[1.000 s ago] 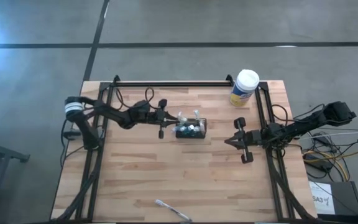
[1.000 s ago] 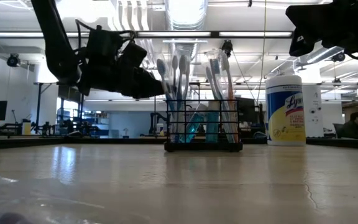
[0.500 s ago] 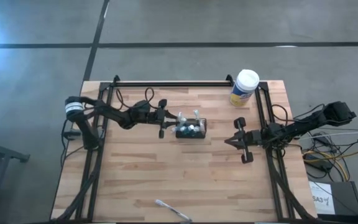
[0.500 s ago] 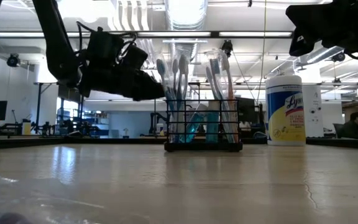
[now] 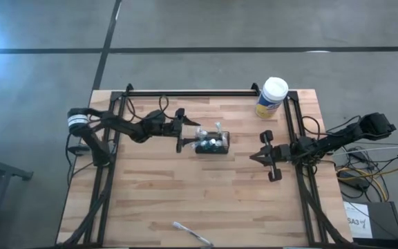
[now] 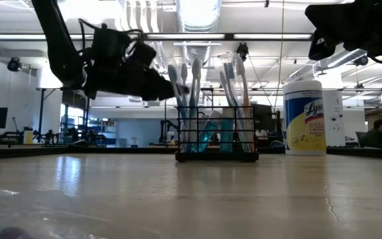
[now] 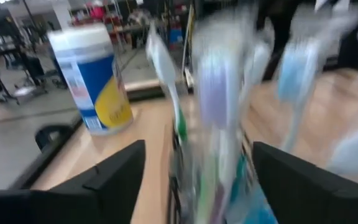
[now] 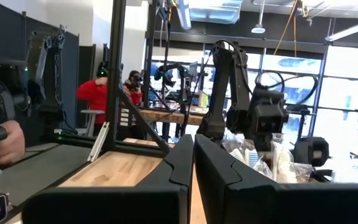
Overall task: Pick & Place toothbrushing station
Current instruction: Put the violet toothbrush into the black wire organizer
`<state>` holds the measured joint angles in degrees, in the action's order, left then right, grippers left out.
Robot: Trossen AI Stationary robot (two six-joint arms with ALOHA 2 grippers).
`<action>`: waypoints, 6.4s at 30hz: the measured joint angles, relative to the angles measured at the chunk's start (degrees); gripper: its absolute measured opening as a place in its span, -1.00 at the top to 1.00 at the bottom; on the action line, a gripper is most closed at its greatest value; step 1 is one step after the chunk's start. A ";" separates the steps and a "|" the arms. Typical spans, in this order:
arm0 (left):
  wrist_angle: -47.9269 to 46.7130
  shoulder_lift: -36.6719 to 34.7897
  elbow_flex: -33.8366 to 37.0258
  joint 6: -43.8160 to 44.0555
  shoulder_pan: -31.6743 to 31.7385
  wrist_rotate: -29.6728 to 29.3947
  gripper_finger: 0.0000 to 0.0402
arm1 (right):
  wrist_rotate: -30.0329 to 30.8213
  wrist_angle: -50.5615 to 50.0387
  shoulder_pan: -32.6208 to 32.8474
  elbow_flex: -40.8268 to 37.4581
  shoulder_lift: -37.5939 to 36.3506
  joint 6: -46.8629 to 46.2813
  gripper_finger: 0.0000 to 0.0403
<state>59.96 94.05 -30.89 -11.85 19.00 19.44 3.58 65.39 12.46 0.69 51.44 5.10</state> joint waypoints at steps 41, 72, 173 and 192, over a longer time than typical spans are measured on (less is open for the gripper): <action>-52.41 -93.23 29.10 20.44 -4.22 2.14 0.98 | 1.13 -2.23 0.01 0.02 -0.02 -5.17 0.94; -61.09 -91.68 29.16 15.30 -4.22 -1.42 0.93 | 21.04 -55.31 7.03 38.46 21.56 -20.06 0.95; -57.42 -91.22 30.32 20.73 -4.20 -4.47 0.96 | 22.11 -102.25 15.15 118.62 65.17 -5.10 0.96; -57.40 -91.22 30.32 22.76 -4.18 -4.59 0.96 | 11.67 -52.29 14.15 58.52 14.12 8.82 0.96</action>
<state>2.57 2.83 -0.58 10.92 14.83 14.85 15.25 13.09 26.61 59.20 65.56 13.91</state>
